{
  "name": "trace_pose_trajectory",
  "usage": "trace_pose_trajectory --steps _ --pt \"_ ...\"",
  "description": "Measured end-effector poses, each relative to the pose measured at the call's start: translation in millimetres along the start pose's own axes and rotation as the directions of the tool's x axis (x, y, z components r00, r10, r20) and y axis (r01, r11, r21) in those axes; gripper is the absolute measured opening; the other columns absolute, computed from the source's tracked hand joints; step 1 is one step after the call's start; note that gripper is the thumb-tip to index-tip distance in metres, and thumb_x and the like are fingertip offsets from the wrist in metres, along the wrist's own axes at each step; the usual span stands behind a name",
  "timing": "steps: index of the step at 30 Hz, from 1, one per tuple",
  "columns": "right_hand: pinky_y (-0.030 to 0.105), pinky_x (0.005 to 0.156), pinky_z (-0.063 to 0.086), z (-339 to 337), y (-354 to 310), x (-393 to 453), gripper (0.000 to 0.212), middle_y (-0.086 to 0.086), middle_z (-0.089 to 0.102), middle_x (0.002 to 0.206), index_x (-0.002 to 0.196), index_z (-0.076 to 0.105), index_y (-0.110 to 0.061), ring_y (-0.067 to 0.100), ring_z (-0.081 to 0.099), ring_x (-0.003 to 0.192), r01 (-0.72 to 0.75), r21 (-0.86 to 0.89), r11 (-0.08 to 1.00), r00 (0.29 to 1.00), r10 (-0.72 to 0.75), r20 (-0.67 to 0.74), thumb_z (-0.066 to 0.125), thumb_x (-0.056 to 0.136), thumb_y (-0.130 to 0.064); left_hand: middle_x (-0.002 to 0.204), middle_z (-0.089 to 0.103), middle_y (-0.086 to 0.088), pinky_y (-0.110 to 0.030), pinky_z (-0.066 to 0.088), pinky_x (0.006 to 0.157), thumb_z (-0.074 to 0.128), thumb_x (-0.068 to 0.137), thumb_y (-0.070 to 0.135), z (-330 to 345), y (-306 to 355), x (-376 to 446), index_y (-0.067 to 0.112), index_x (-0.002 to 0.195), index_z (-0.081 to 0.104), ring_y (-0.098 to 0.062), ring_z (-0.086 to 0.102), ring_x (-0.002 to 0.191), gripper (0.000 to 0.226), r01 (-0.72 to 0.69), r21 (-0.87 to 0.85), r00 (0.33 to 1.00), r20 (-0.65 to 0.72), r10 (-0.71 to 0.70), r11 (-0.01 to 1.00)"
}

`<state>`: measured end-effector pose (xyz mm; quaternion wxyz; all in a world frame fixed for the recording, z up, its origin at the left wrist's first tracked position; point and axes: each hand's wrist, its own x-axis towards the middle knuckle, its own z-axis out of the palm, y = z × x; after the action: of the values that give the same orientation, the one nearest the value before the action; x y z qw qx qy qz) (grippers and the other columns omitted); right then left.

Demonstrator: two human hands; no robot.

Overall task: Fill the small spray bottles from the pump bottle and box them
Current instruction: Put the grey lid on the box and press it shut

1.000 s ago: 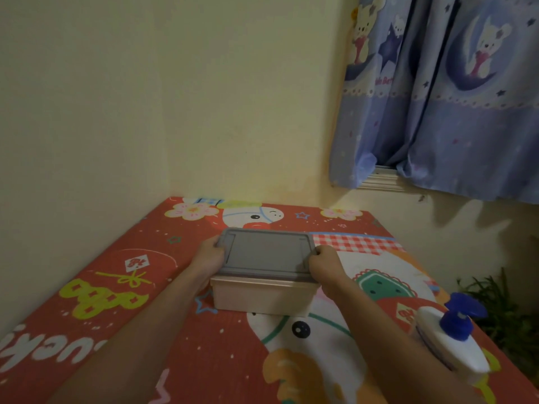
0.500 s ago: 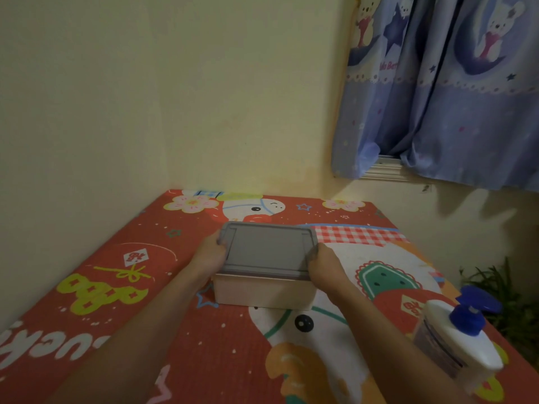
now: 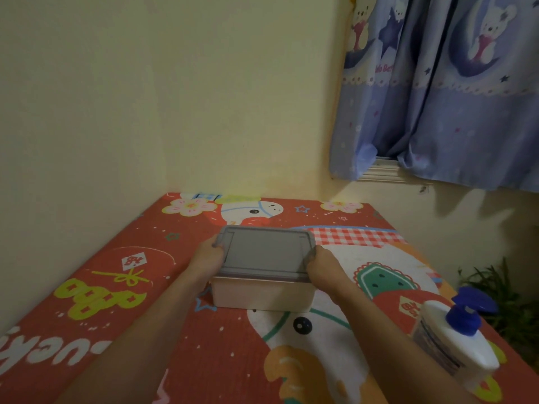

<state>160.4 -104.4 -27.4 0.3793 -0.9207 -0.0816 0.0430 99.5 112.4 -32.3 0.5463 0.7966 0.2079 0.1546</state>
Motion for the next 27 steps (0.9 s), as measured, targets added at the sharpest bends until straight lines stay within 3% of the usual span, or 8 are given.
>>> trace_pose_trajectory --steps 5,9,12,15,18,21,24,27 --pt "0.034 0.08 0.051 -3.0 -0.3 0.0 0.02 0.013 0.056 0.112 0.111 0.051 -0.007 0.024 0.056 0.095 -0.009 -0.043 0.999 1.0 0.009 -0.02 0.038 0.096 -0.014 0.14 0.053 -0.007 -0.03 0.041 0.091 0.039 0.099 0.007 -2.8 -2.7 4.5 0.011 0.144 0.044 -0.022 0.053 0.116 0.045 0.049 -0.014 0.999 -0.003 -0.049 0.999" --pt "0.033 0.075 0.051 -6.3 3.2 1.3 0.013 0.008 0.054 0.1 0.101 0.046 -0.009 0.018 0.052 0.086 -0.176 0.29 0.941 0.984 0.164 0.066 0.043 0.096 -0.021 0.151 0.039 -0.015 -0.036 0.04 0.101 0.05 0.098 0.017 -7.2 -1.5 6.0 0.004 0.15 0.028 -0.032 0.045 0.132 0.058 0.18 -0.08 0.983 -0.013 -0.182 0.98" --pt "0.045 0.091 0.052 -6.9 3.7 2.8 0.015 0.014 0.056 0.101 0.099 0.047 -0.007 0.025 0.055 0.09 -0.255 0.427 0.867 0.967 0.234 0.102 0.051 0.094 -0.021 0.122 0.061 -0.025 -0.035 0.051 0.066 0.064 0.09 0.021 -14.5 -4.3 13.3 -0.01 0.131 0.047 -0.033 0.063 0.093 0.054 0.281 -0.11 0.959 0.007 -0.282 0.953" --pt "0.043 0.085 0.055 -10.9 0.4 4.7 0.013 0.012 0.054 0.088 0.086 0.046 -0.007 0.023 0.056 0.08 -0.268 0.47 0.841 0.962 0.255 0.092 0.056 0.092 -0.013 0.098 0.065 -0.022 -0.029 0.041 0.049 0.072 0.085 0.015 -18.0 -4.9 18.8 -0.012 0.108 0.058 -0.026 0.06 0.071 0.038 0.262 -0.104 0.964 -0.019 -0.265 0.959" --pt "0.037 0.073 0.058 -15.1 -1.2 10.8 0.017 0.013 0.057 0.09 0.084 0.046 -0.006 0.025 0.061 0.083 -0.267 0.437 0.859 0.961 0.271 0.054 0.062 0.087 -0.008 0.077 0.062 -0.016 -0.027 0.036 0.046 0.073 0.082 0.01 -16.1 -1.0 21.3 -0.004 0.079 0.062 -0.021 0.054 0.059 0.018 0.179 0.03 0.979 -0.102 -0.175 0.983" --pt "0.038 0.073 0.057 -15.3 -6.2 14.2 0.021 0.017 0.061 0.099 0.098 0.053 0.0 0.028 0.063 0.09 -0.251 0.323 0.912 0.964 0.266 -0.004 0.064 0.082 -0.007 0.055 0.046 -0.006 -0.027 0.028 0.046 0.072 0.082 0.01 -13.3 1.3 22.3 0.005 0.055 0.053 -0.02 0.045 0.051 0.034 0.147 0.157 0.982 -0.14 -0.125 0.977" --pt "0.032 0.063 0.05 -12.3 -8.9 16.7 0.011 0.01 0.057 0.086 0.092 0.054 -0.004 0.022 0.056 0.076 -0.211 0.164 0.964 0.973 0.223 -0.053 0.059 0.084 -0.009 0.054 0.047 -0.009 -0.03 0.03 0.052 0.07 0.083 0.011 -12.5 4.8 19.9 -0.001 0.059 0.058 -0.027 0.053 0.06 0.03 0.139 0.27 0.982 -0.162 -0.097 0.953" --pt "0.024 0.054 0.04 -9.2 -9.9 17.4 0.019 0.002 0.047 0.072 0.074 0.041 -0.014 0.014 0.045 0.063 -0.189 0.056 0.98 0.975 0.194 -0.106 0.053 0.089 -0.011 0.087 0.069 -0.023 -0.031 0.04 0.063 0.068 0.084 0.015 -10.0 8.2 18.9 -0.006 0.084 0.068 -0.037 0.066 0.085 0.021 0.102 0.385 0.986 -0.163 -0.041 0.917"
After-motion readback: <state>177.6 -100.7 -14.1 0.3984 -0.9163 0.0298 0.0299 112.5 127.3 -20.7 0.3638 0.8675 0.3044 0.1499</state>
